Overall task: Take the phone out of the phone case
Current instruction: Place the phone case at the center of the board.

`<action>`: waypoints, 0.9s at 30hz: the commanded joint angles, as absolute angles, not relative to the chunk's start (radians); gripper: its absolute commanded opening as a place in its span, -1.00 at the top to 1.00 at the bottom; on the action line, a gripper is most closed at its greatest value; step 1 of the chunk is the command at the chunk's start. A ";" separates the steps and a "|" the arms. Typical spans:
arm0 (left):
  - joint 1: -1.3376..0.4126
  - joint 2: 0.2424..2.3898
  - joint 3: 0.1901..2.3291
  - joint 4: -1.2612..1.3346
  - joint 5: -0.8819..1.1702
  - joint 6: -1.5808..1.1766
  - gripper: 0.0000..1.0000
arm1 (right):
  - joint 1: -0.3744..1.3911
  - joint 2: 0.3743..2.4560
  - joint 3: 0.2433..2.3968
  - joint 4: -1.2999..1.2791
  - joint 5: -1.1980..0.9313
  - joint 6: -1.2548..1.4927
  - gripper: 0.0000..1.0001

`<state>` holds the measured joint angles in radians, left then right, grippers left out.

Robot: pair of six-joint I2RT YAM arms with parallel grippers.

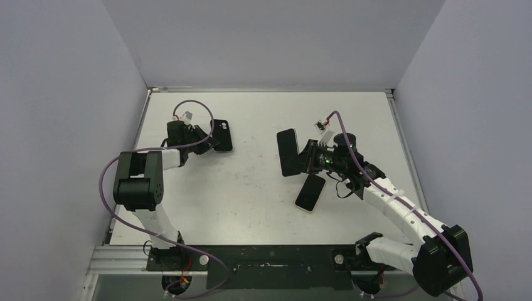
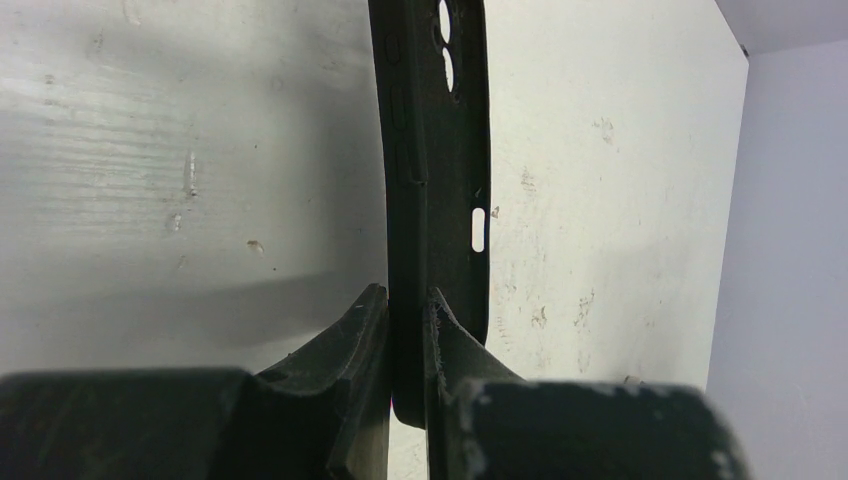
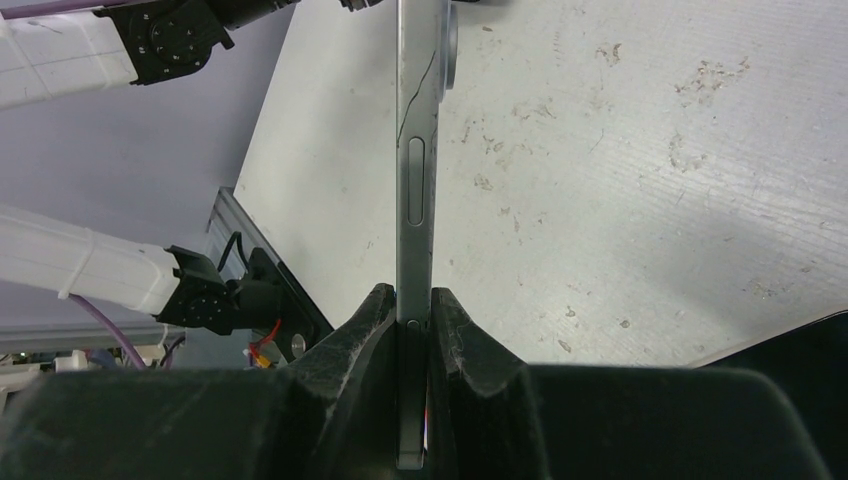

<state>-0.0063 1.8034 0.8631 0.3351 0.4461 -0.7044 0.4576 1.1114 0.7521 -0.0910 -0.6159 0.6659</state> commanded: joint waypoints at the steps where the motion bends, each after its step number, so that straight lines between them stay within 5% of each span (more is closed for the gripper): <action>1: -0.006 1.856 0.937 0.336 0.534 -0.623 1.00 | 0.450 1.107 0.768 -0.011 -0.618 0.651 1.00; 9: 0.071 1.902 1.011 0.183 0.506 -0.526 0.60 | 0.451 1.106 0.751 -0.008 -0.613 0.650 1.00; 21: 0.091 1.856 1.124 -0.083 0.336 -0.410 -0.64 | 0.463 1.112 0.748 -0.018 -0.586 0.640 1.00; 27: 0.061 1.702 1.042 -0.118 0.310 -0.506 -0.95 | 0.503 1.126 0.754 -0.011 -0.519 0.637 1.00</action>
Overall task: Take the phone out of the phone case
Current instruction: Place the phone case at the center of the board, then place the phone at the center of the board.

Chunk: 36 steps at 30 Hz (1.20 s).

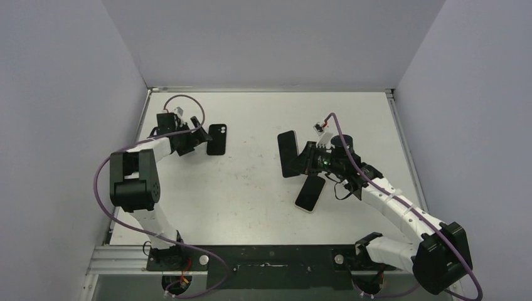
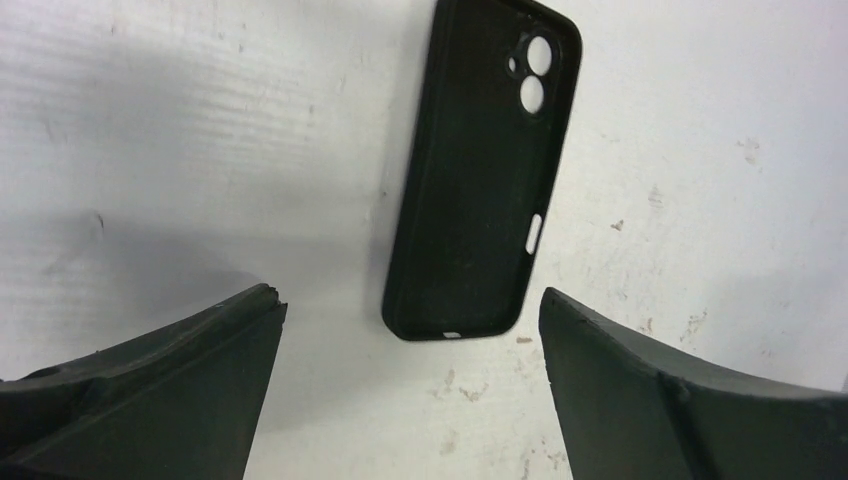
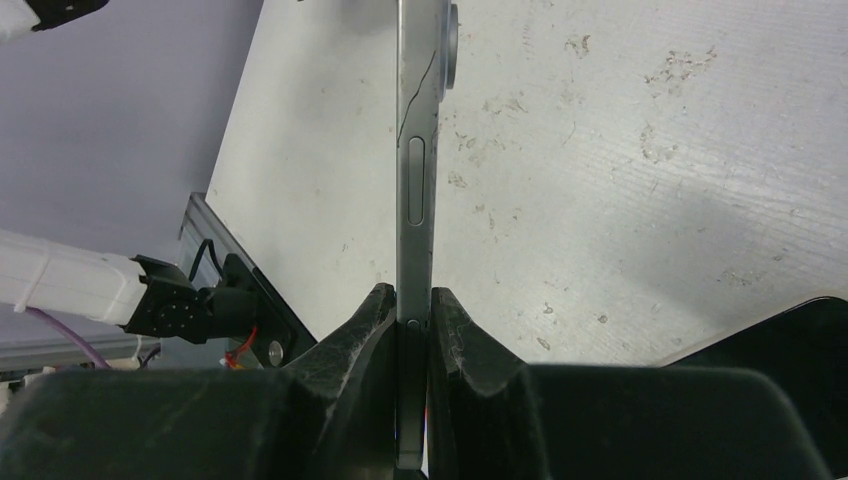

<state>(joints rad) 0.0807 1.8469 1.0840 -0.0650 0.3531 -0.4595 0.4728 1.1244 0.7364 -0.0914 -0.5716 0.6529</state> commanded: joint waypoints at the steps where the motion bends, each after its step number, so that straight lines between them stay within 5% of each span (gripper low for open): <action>1: 0.044 1.668 1.024 -0.116 0.309 -0.522 -0.95 | 0.512 1.131 0.755 -0.008 -0.503 0.637 1.00; 16: -0.394 1.247 0.879 -0.125 0.148 -0.833 -0.95 | 0.639 1.205 0.697 0.245 -0.344 0.702 1.00; 27: -0.682 1.226 0.877 0.048 0.025 -0.932 -0.95 | 0.675 1.242 0.682 0.320 -0.361 0.709 1.00; 36: -0.736 1.297 0.909 0.063 -0.035 -0.889 -0.95 | 0.709 1.246 0.672 0.359 -0.362 0.702 1.00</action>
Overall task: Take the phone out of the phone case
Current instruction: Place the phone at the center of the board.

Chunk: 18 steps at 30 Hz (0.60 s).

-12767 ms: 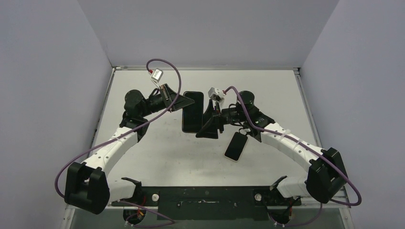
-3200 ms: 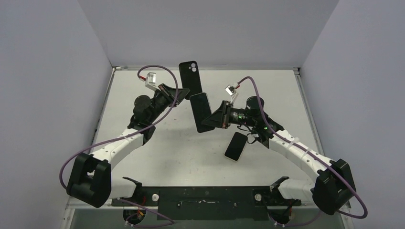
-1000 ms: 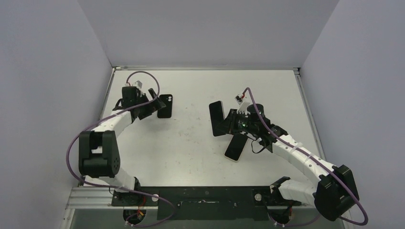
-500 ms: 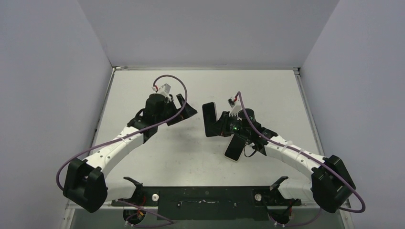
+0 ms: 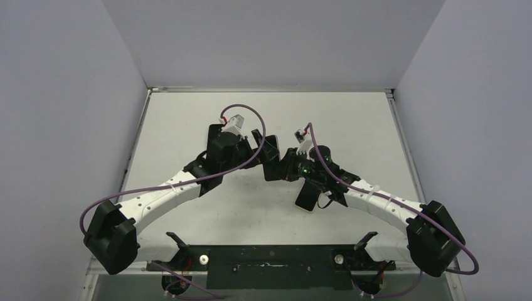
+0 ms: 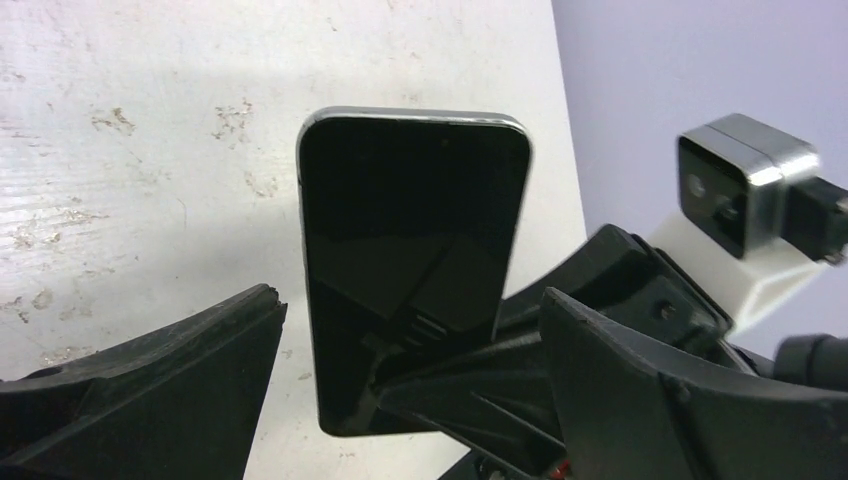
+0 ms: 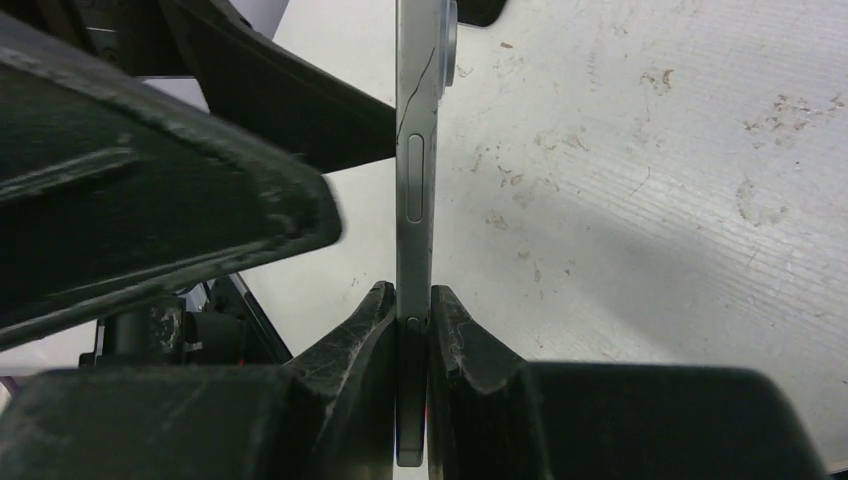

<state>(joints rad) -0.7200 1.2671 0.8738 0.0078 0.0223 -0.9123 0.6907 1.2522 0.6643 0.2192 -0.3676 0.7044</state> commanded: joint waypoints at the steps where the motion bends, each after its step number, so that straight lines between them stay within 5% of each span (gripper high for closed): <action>1: -0.739 1.302 0.912 0.068 -0.036 -0.884 -0.95 | 0.714 1.247 0.673 0.361 -0.360 0.700 1.00; 11: -0.760 1.329 0.924 0.048 -0.080 -0.840 -0.86 | 0.739 1.258 0.679 0.382 -0.358 0.682 1.00; 14: -0.761 1.331 0.939 0.018 -0.088 -0.827 -0.56 | 0.742 1.261 0.679 0.382 -0.355 0.681 0.99; 18: -0.761 1.315 0.951 -0.068 -0.123 -0.791 0.11 | 0.744 1.262 0.681 0.375 -0.348 0.673 0.65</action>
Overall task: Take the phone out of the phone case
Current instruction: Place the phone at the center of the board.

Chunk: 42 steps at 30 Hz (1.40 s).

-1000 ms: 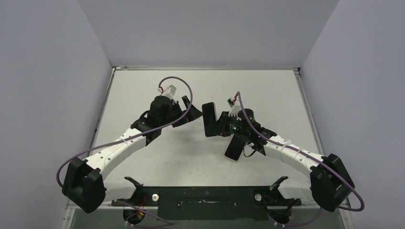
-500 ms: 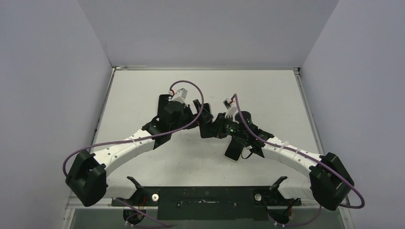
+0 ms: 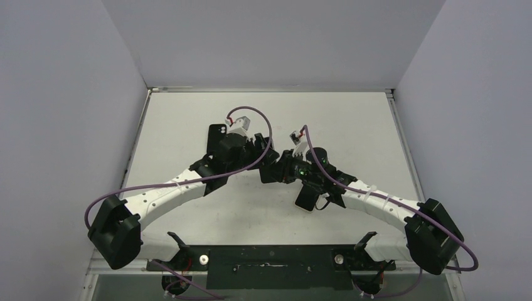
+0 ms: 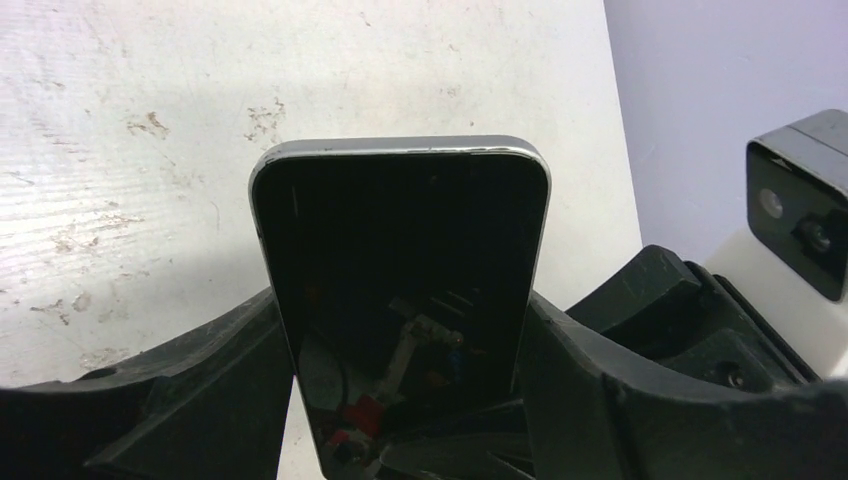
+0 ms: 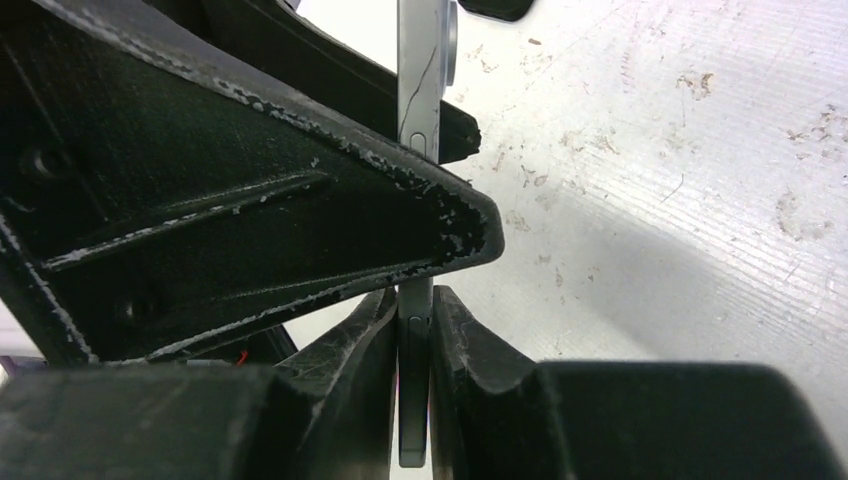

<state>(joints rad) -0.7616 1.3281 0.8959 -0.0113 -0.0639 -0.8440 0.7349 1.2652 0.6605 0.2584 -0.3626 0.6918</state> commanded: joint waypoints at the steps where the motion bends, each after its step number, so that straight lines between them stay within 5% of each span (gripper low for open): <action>1: -0.760 1.310 0.954 -0.084 -0.137 -0.783 0.26 | 0.744 1.260 0.682 0.372 -0.345 0.670 0.54; 7: -0.743 1.280 0.983 -0.239 -0.223 -0.709 0.79 | 0.742 1.243 0.686 0.337 -0.334 0.641 -0.40; 15: -0.620 1.309 1.024 -0.498 -0.219 -0.563 0.84 | 0.728 1.153 0.674 0.177 -0.224 0.562 -0.99; 29: -0.352 1.541 1.052 -0.571 -0.142 -0.348 0.78 | 0.636 1.019 0.637 0.005 -0.080 0.511 -1.00; 42: -0.322 1.773 1.145 -0.579 -0.127 -0.282 0.40 | 0.604 0.952 0.604 -0.046 -0.065 0.507 -1.00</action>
